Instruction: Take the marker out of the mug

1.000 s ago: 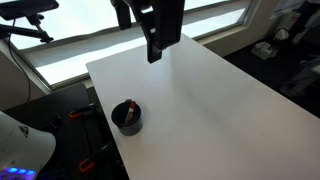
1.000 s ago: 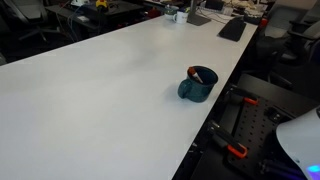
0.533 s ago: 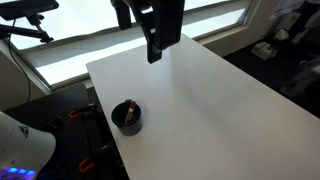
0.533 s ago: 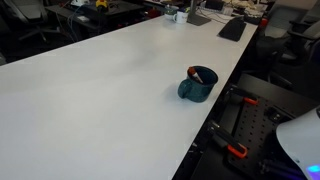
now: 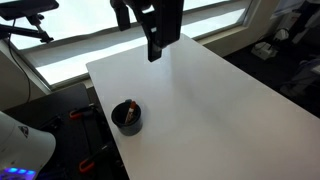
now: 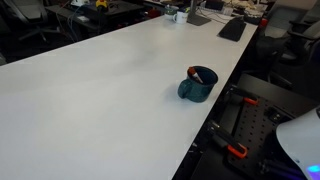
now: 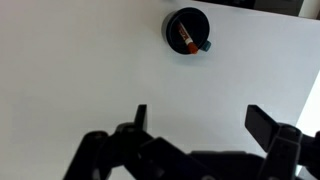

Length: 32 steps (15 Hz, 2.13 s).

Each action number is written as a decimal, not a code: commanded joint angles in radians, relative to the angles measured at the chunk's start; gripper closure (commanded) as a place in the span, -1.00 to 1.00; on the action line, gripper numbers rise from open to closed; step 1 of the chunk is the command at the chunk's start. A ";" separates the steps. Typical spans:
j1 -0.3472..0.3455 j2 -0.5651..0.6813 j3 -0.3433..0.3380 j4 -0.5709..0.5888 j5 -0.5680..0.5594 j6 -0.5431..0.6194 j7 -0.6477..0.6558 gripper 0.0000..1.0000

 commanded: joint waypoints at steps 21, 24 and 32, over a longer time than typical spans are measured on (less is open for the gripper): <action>0.040 0.143 0.053 -0.340 0.015 0.471 -0.336 -1.00; 0.068 0.213 0.051 -0.343 0.043 0.540 -0.365 -1.00; 0.076 0.404 0.087 -0.350 0.092 0.649 -0.398 -1.00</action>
